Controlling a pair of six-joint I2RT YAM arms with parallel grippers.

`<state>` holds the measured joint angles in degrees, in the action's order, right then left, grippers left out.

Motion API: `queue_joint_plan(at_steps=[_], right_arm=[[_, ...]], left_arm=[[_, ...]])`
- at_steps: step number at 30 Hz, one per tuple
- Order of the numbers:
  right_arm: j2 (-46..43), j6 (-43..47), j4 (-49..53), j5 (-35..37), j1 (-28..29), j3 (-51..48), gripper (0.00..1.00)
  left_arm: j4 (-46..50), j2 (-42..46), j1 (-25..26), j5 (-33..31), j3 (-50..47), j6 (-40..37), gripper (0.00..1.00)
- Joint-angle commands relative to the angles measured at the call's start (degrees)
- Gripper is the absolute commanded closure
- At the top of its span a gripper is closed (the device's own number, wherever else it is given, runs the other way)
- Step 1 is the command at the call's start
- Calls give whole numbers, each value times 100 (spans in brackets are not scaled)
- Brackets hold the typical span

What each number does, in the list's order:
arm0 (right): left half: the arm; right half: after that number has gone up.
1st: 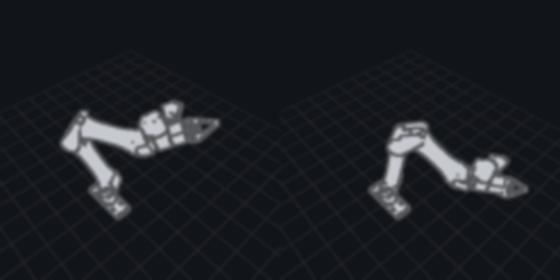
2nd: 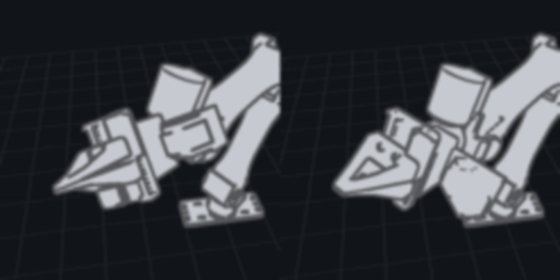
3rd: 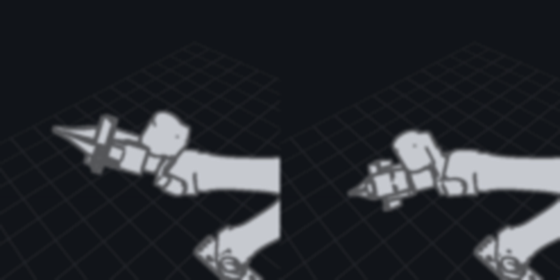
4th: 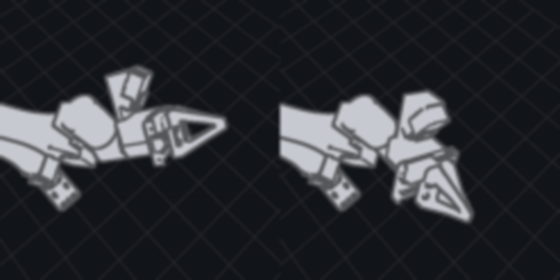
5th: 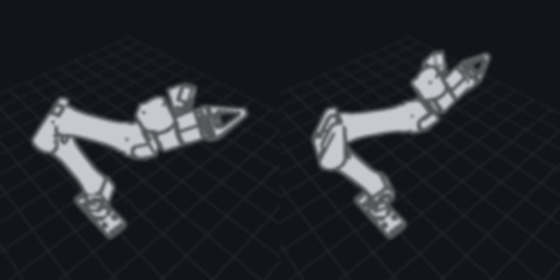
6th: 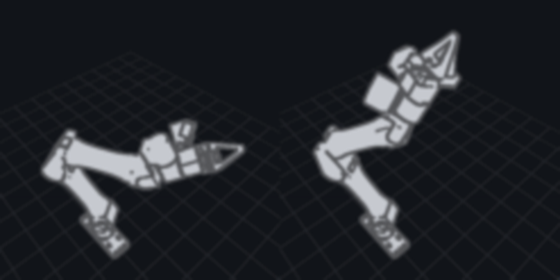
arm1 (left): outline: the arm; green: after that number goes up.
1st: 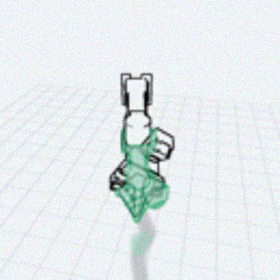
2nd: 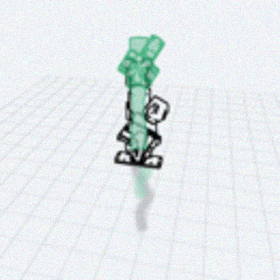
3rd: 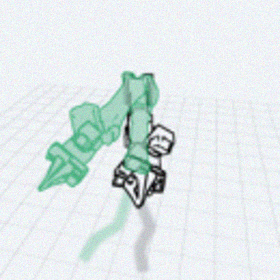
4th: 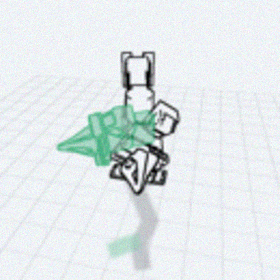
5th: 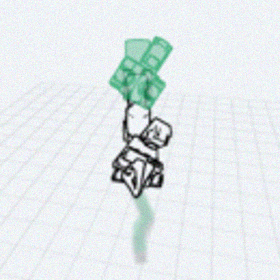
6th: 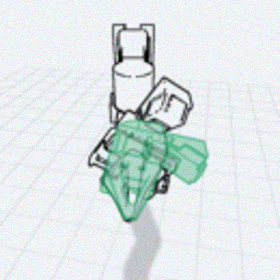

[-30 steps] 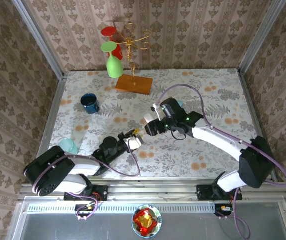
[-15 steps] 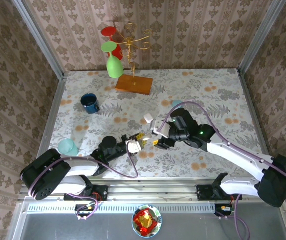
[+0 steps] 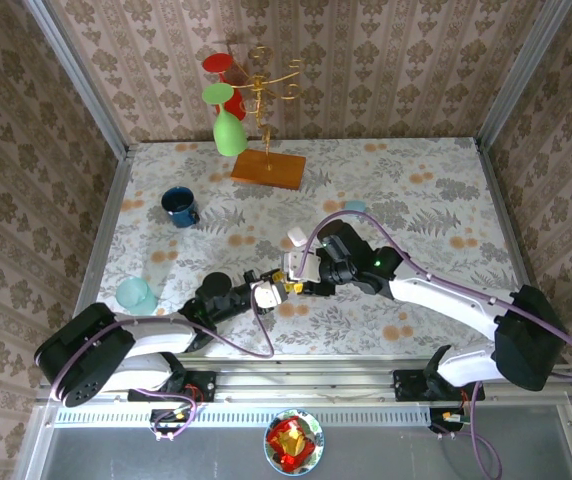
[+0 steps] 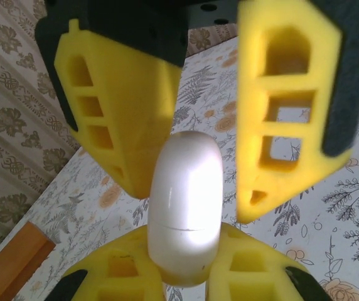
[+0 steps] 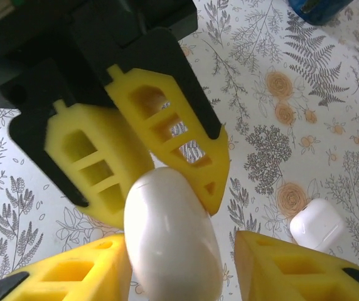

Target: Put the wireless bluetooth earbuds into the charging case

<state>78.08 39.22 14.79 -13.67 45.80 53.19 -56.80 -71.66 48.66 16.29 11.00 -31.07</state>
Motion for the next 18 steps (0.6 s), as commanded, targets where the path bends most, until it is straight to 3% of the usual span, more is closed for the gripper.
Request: queue_joint_plan(at_steps=[1,11,15,17,18], right_arm=[[43,113,-145,78,42,207,60],[-69,-58,-170,81,39,118,73],[-100,-223,-357,127,9,-11,79],[-91,-458,-398,108,-56,-40,80],[-88,-574,-413,49,-135,-58,80]], left_arm=[[235,116,-45,164,138,106,95],[273,91,-47,116,162,128,87],[246,95,-49,48,150,106,70],[235,104,-53,6,139,102,55],[243,113,-72,-25,137,114,43]])
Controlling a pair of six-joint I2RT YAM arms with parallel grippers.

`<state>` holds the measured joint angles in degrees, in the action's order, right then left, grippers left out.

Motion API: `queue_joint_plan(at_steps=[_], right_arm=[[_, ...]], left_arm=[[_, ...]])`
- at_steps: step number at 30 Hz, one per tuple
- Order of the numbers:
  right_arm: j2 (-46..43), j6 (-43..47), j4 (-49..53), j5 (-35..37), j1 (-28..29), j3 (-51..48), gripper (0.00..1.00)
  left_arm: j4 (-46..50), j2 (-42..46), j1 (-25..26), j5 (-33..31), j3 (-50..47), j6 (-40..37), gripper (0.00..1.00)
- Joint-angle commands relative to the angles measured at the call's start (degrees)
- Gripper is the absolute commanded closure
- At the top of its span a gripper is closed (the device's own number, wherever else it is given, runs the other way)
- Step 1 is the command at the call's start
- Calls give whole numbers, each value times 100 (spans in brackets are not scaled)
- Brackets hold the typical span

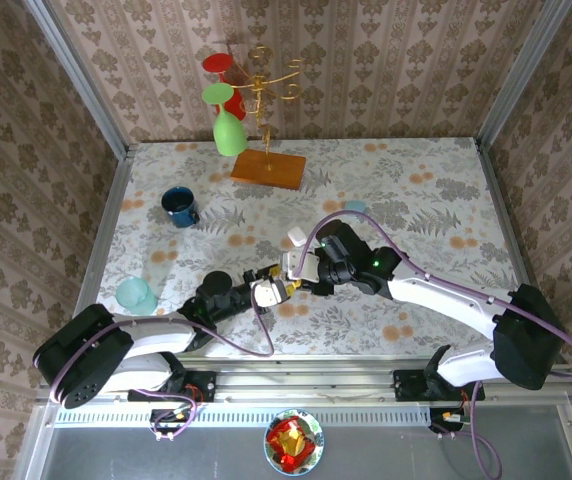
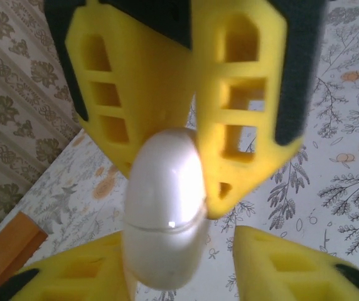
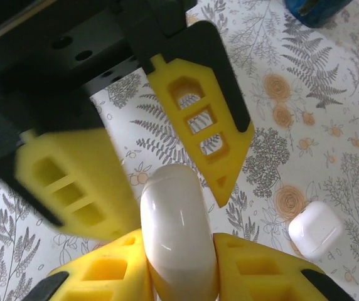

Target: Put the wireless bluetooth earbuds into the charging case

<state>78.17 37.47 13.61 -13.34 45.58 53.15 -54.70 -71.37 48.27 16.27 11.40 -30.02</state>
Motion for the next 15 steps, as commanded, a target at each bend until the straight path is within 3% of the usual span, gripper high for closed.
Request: queue_joint_plan(at_steps=[1,6,10,15], right_arm=[[-103,-552,-325,-14,-184,-94,81],[-261,-1477,-925,-246,-586,-578,81],[-218,-3631,-1025,-151,-1087,-593,82],[84,-5565,-1113,-333,-1430,-655,83]], left_arm=[[59,103,-52,-43,99,43,33],[289,285,-227,103,123,301,18],[295,238,-457,430,165,626,14],[336,37,-686,869,276,963,9]])
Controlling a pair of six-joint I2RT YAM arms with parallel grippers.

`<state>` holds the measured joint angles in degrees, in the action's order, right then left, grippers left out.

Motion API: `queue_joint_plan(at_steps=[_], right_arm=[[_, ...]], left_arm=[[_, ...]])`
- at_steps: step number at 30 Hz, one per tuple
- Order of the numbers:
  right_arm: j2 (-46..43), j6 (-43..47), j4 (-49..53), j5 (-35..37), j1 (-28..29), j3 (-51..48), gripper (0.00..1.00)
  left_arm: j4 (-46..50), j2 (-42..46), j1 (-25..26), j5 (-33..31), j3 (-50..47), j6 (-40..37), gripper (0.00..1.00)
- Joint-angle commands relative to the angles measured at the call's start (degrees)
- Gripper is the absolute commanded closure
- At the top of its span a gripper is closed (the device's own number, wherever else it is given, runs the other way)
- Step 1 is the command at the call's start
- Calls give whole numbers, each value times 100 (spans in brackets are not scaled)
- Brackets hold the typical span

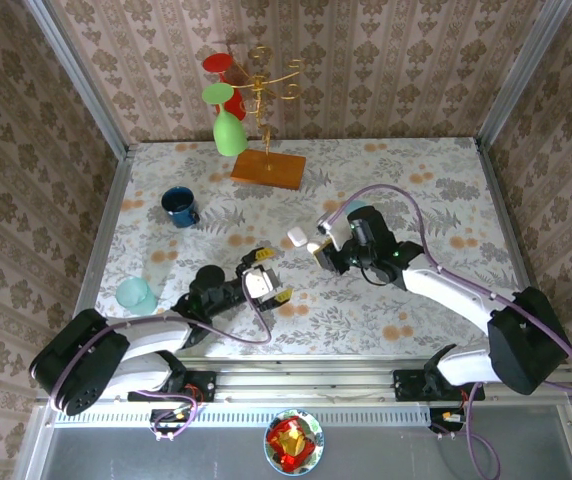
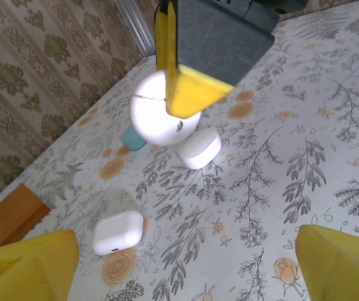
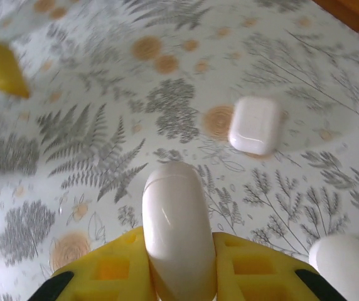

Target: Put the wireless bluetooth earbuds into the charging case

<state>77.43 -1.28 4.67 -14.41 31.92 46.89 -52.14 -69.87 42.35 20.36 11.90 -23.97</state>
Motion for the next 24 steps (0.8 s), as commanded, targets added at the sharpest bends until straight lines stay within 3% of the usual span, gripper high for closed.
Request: queue_joint_plan(at_steps=[1,7,16,19,24], right_arm=[[193,-2016,-278,-371,-109,-53,83],[1037,-3414,-728,-906,-169,-76,81],[2025,-3897,-1240,-1012,-254,-14,81],[2107,-3877,-1209,-909,-298,-5,74],[2044,-3782,-1132,-713,-379,-49,53]], left_arm=[[224,-166,-110,547,294,332,9],[1100,-208,-129,806,613,155,6],[2328,-35,-148,789,954,-213,4],[2442,-53,-154,794,1010,-214,4],[2509,10,-163,691,1051,-163,4]])
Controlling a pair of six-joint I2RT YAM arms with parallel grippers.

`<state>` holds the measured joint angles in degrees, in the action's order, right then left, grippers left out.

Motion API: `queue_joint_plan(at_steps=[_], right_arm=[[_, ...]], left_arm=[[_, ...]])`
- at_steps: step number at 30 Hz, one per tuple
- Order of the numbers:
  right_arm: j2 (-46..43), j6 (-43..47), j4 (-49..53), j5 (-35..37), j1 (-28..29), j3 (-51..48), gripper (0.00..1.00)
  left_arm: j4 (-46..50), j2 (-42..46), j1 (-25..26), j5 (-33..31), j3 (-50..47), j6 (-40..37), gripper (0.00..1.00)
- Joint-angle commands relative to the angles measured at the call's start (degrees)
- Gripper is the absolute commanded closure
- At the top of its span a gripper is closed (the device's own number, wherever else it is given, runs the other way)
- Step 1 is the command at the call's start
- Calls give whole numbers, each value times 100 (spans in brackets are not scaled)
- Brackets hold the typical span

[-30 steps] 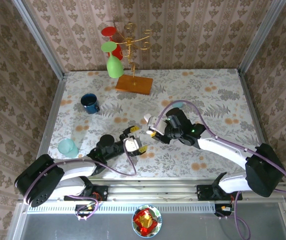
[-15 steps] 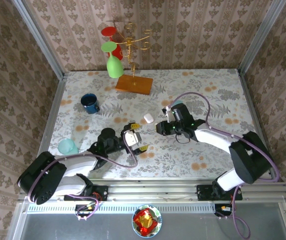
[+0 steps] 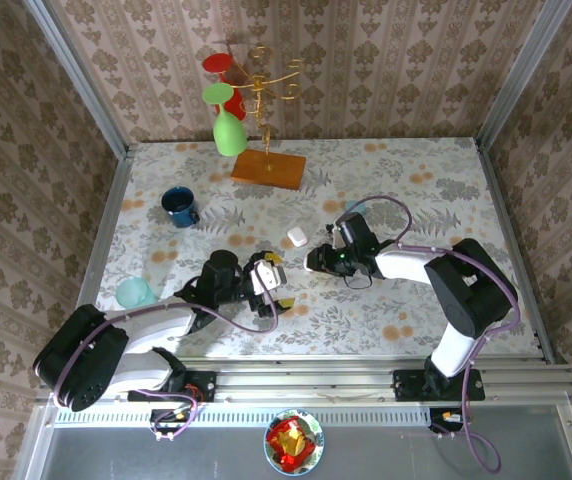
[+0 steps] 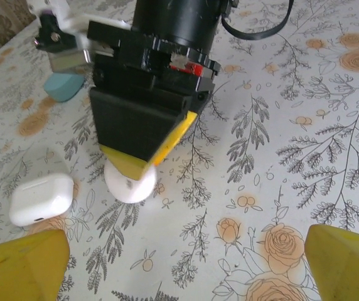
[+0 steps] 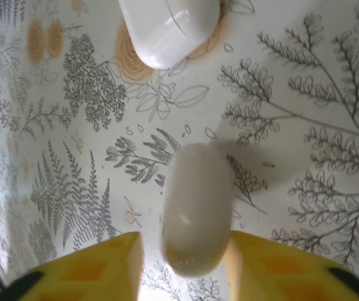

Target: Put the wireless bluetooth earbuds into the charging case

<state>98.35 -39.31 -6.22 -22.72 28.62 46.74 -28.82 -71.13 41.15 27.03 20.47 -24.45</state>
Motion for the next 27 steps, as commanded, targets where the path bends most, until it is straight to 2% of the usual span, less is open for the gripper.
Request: queue_joint_plan(at_steps=[1,7,10,18,22,23,27], right_arm=[[-120,72,15,196,-65,-36,50],[-838,694,432,775,-189,-60,35],[-1335,1171,452,1262,-245,-165,28],[-2859,2593,-31,2938,-542,-784,22],[-3196,3365,-559,3758,-694,-1184,17],[-3236,3517,-675,3946,-733,-1277,13],[-3313,3837,-1227,4170,-925,-1643,5]], left_arm=[[187,173,-47,-67,190,-81,4],[343,553,-298,-894,228,303,3],[453,841,-687,-1366,279,582,3],[149,1479,-2292,-2006,58,1483,0],[75,1633,-3020,-2502,-220,1752,0],[18,1613,-3184,-2594,-289,1771,0],[-592,1239,-3696,-2603,-475,1986,0]])
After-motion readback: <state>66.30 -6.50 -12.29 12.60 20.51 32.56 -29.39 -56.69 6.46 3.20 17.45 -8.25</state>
